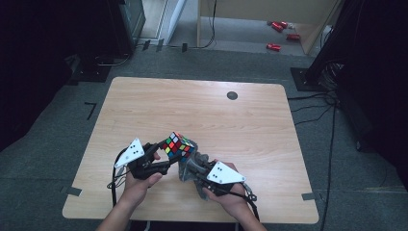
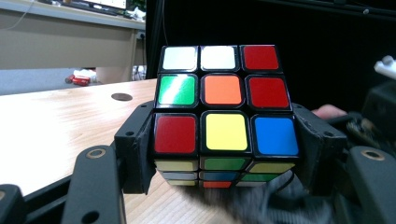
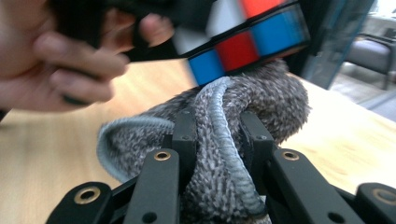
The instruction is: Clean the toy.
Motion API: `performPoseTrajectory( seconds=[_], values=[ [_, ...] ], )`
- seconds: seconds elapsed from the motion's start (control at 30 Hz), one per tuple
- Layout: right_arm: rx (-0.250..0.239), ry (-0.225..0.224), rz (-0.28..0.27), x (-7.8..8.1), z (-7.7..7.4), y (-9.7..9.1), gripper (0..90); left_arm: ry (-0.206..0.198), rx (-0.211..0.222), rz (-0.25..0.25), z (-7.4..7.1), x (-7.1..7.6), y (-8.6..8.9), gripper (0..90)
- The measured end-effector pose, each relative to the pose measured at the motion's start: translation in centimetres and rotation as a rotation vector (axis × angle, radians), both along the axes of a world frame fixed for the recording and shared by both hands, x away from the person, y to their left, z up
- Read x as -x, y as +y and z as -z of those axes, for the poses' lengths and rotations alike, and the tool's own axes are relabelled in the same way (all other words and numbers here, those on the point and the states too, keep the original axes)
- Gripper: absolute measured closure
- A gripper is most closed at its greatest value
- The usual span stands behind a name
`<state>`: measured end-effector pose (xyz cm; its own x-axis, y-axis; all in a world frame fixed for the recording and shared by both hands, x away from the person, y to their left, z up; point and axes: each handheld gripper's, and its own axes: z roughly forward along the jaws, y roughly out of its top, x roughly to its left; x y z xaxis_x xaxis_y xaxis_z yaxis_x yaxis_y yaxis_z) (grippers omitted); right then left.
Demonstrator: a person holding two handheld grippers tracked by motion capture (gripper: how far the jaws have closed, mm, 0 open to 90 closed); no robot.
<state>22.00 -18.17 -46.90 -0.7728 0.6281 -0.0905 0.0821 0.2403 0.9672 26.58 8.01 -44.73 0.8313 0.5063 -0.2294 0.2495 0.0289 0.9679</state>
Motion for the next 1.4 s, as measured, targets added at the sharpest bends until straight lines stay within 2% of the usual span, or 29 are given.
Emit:
performPoseTrajectory(
  seconds=[0.1,0.13,0.2,0.37,0.47,0.53,0.63,0.73,0.83,0.93,1.0,1.1,1.27,1.4],
  values=[
    [-0.052,-0.018,0.058,-0.4,-0.6,-1.1,73.0,0.001,-0.003,0.013,0.1,0.0,-0.2,35.2],
    [-0.056,-0.026,0.066,-0.4,-0.7,-1.2,73.0,0.0,-0.004,0.015,0.0,0.1,-0.3,35.2],
    [-0.039,-0.032,0.057,-0.3,-0.5,-1.0,73.0,0.003,0.002,0.022,0.1,0.1,-0.4,35.2],
    [0.031,-0.006,-0.025,0.3,0.5,0.9,72.5,0.005,0.004,0.012,0.0,0.1,-0.3,35.2],
    [0.063,-0.016,-0.034,0.4,0.5,1.1,72.3,0.004,0.0,0.012,0.0,0.0,-0.2,35.2],
    [0.049,-0.02,-0.008,0.2,0.2,0.6,72.4,0.004,-0.002,0.015,0.1,0.0,-0.2,35.2],
    [-0.023,-0.022,0.066,-0.4,-0.5,-0.9,72.5,0.008,-0.011,0.022,0.2,0.1,-0.4,35.2],
    [-0.053,-0.028,0.102,-0.5,-0.8,-1.5,72.5,0.006,-0.013,0.03,0.3,0.1,-0.6,35.1],
    [-0.03,-0.032,0.064,-0.2,-0.5,-0.9,72.1,0.008,-0.009,0.027,0.2,0.1,-0.6,35.2],
    [0.017,-0.028,0.001,0.2,0.1,0.3,71.9,0.011,0.0,0.02,0.2,0.0,-0.3,35.2],
    [0.036,-0.029,-0.014,0.4,0.2,0.7,71.9,0.011,0.005,0.017,0.2,-0.1,-0.2,35.2],
    [0.014,-0.027,0.01,0.1,-0.1,0.1,71.9,0.011,0.002,0.017,0.2,-0.1,-0.2,35.2],
    [-0.092,-0.022,0.11,-0.8,-1.1,-2.3,72.2,0.007,-0.023,0.032,0.3,0.1,-0.7,35.2],
    [-0.062,-0.014,0.084,-0.6,-0.6,-1.5,72.1,0.006,-0.029,0.032,0.4,0.1,-0.8,35.2]
  ],
)
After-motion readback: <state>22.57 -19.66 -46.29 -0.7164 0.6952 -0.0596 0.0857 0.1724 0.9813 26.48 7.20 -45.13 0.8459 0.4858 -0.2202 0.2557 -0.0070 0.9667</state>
